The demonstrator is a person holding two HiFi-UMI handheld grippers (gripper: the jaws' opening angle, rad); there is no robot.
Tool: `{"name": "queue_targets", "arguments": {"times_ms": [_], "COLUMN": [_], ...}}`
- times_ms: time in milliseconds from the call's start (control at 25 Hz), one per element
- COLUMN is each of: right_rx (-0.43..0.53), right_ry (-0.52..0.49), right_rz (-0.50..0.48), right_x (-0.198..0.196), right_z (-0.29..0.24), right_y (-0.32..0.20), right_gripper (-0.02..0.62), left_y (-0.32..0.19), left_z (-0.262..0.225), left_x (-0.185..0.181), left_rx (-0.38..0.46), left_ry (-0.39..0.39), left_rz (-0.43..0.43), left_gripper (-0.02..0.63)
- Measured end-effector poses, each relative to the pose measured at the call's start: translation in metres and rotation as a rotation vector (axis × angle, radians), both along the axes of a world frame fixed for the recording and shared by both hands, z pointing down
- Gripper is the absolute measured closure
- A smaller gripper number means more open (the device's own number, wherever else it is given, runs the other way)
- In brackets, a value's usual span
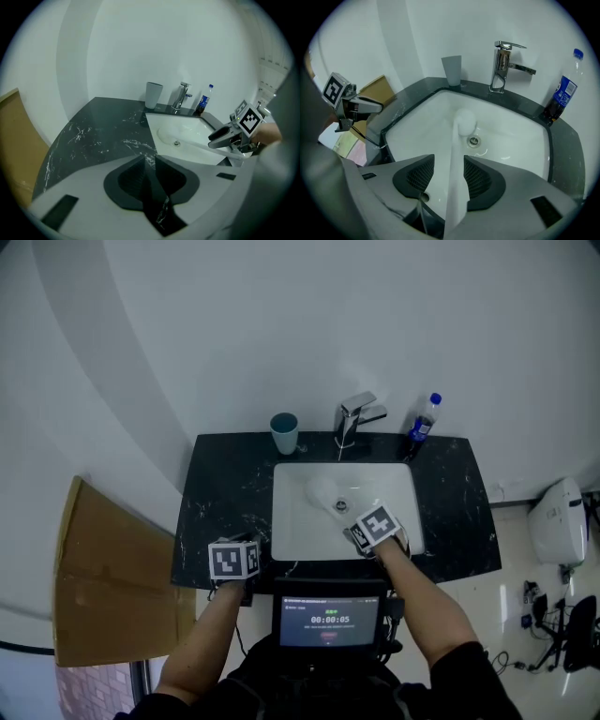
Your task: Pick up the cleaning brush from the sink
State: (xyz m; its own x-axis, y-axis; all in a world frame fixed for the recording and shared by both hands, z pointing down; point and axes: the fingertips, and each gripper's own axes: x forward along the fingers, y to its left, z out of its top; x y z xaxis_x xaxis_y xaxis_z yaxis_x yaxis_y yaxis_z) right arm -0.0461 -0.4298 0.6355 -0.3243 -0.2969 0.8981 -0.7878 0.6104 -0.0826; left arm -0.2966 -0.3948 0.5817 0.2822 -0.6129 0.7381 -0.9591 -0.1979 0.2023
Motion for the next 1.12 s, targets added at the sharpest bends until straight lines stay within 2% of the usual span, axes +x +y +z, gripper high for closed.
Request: {"name": "queue_targets", "arguments": {"times_ms": [80,280,400,480,800,880,960,1120], "right_rx": [-0.031,-0.095,-0.148,-0.149,-0.202,-0.178,-0.152,-0.168], "right_ry": [0.007,0.09,0.141,0.197,0.242,0.263,0.277,0.27], "right_rz": [0.003,-0.017,-0.02,-0.028,-0.014,-0.018,-0.025,-0.015], "right_x": [-0.004,-0.004,-0.001,0.003,0.005,0.007,0.007,0.008], "right_z": [0.01,0.034,0.047,0.053,0.073,0.076,0.076,0.077], "right_y": [-0.002,-0.006,-0.006,-0.008,-0.003,-0.004,-0.007,-0.004], "right_gripper": [0.403,0.403,0.409,0.515,0.515,0.515,0.578,0.58], "left_y": [-0.006,-0.017,-0.02,-0.021,-0.007,-0.005,-0.004,0.0], "left_z": [0.004,0.009,0.012,0.012,0.016,0.017,0.018,0.018], "left_x": [-0.005,-0.008,-0.011,-0.016,-0.015,-0.015,-0.016,-0.018], "left_rx": [-0.002,-0.009,-0.008,0.002,-0.018,-0.015,-0.01,-0.01], "left_ry": [-0.009,0.014,0.016,0.009,0.038,0.043,0.046,0.057], "left_rz": [-0.002,0.019,0.003,-0.022,-0.012,-0.006,-0.004,-0.01], "left_gripper": [0.529,0.529,0.529,0.529,0.529,0.529,0.529,0.529]}}
